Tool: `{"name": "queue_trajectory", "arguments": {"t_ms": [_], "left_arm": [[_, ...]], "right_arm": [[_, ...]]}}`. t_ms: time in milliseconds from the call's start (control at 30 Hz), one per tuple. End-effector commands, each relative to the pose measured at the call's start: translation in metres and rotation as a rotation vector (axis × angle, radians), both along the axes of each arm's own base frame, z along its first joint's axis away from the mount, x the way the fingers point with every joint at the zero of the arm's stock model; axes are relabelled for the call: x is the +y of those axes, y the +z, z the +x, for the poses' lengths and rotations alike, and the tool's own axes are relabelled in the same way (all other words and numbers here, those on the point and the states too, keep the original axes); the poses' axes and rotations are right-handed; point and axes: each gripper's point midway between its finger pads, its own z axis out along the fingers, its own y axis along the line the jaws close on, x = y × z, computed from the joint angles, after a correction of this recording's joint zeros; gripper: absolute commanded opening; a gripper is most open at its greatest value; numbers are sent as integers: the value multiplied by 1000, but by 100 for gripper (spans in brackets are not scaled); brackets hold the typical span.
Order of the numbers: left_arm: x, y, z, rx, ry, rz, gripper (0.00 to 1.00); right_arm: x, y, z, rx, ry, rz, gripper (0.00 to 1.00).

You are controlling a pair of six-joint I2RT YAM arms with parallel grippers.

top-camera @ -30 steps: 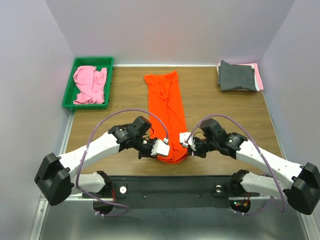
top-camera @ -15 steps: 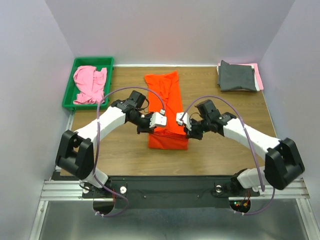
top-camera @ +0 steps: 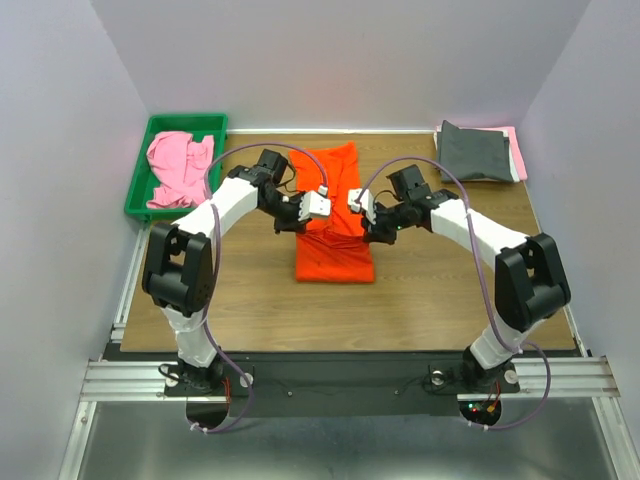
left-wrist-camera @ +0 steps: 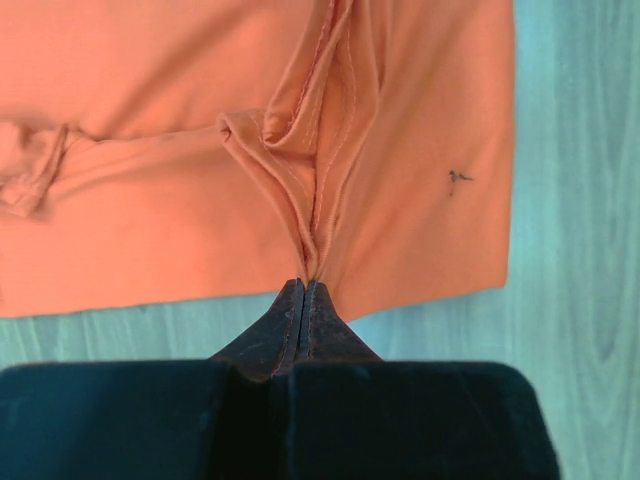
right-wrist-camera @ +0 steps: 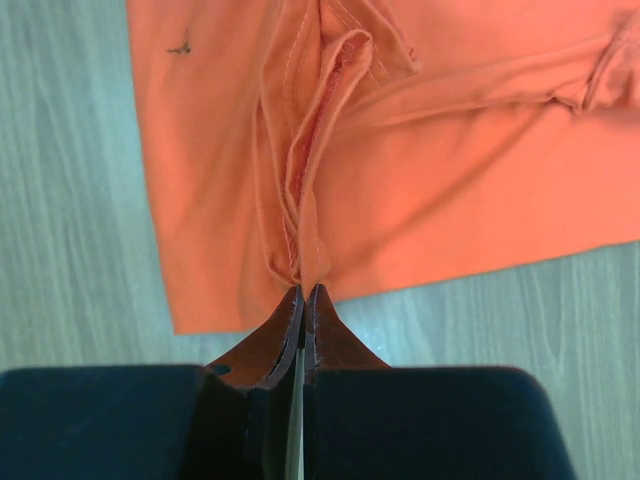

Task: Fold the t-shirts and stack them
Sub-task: Fold the tshirt

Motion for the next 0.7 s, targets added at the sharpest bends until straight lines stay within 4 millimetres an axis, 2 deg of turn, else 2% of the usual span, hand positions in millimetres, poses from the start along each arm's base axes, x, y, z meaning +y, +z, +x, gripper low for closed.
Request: {"name": "queue_trajectory", "arguments": {"t_ms": [0, 67, 100, 133, 167, 300, 367, 467, 533, 567, 633, 667], "left_arm": [[0, 14, 13, -12, -22, -23, 0], [2, 7, 20, 0, -19, -10, 0], [4, 11, 27, -13, -16, -10, 0], [5, 5, 30, 0, -11, -4, 0], [5, 9, 38, -15, -6, -8, 0], [7, 4, 58, -11, 21, -10, 0], [4, 8, 68, -27, 22, -16, 0], [4, 4, 77, -22, 32, -13, 0], [3, 8, 86, -37, 35, -19, 0], [2, 8, 91, -37, 37, -19, 0], [1, 3, 95, -32, 39, -15, 0], [2, 5, 100, -41, 45, -18, 0]], "right_arm": [[7, 14, 28, -41, 14, 53, 1], [8, 22, 43, -59, 2, 67, 1], [8, 14, 48, -39, -2, 63, 1], [8, 18, 56, -50, -7, 69, 1], [9, 18, 61, -52, -8, 72, 1], [11, 6, 77, -28, -16, 69, 1], [10, 6, 83, -31, -22, 73, 0], [9, -1, 90, -19, -29, 69, 1], [10, 3, 98, -34, -32, 77, 1], [8, -2, 103, -22, -41, 75, 1], [8, 1, 112, -29, -52, 82, 1], [6, -4, 116, -17, -62, 80, 0]]}}
